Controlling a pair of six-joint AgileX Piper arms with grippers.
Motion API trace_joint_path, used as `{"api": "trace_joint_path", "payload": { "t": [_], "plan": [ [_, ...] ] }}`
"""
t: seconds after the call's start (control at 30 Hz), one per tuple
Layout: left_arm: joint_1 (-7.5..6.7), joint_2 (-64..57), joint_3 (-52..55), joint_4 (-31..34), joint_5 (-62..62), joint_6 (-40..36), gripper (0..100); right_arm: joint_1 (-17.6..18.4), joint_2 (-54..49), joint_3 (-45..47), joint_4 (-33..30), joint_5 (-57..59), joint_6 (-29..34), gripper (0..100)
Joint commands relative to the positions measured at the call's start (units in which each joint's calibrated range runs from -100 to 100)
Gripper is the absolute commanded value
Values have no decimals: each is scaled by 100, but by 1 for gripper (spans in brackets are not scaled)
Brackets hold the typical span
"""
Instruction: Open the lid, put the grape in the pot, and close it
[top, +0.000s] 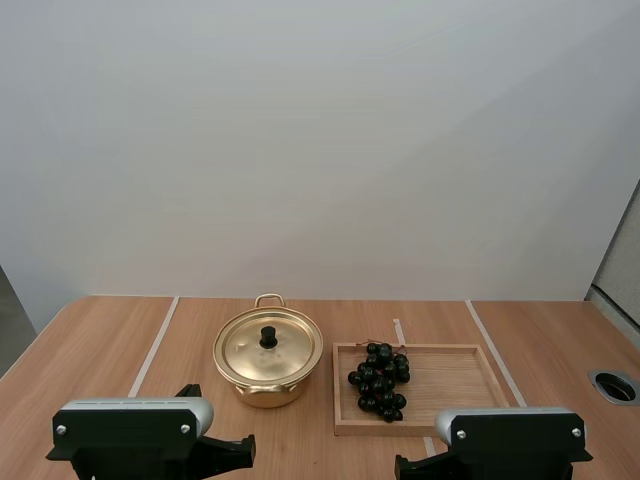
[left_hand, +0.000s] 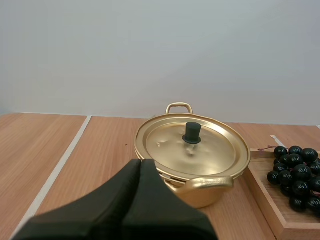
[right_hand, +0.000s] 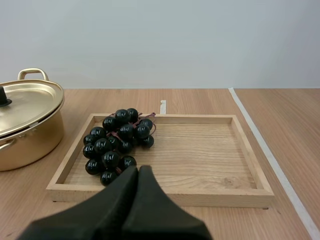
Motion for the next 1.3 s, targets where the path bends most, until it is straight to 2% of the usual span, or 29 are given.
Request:
{"api": "trace_joint_path", "payload": {
  "t": [0.0, 1.0, 1.13, 1.27],
  "plan": [
    [7, -38, 4, 2, -134, -76, 0, -16, -33, 3, -37, -28, 14, 0],
    [7, -38, -72, 2, -74, -76, 0, -16, -33, 3, 75, -90, 14, 0],
    [7, -38, -738, 2, 804, -76, 0, -16, -33, -24, -78, -170, 14, 0],
    [7, -38, -1546, 2, 1796, -52, 0, -16, -33, -532, -78, 144, 14, 0]
  ]
}}
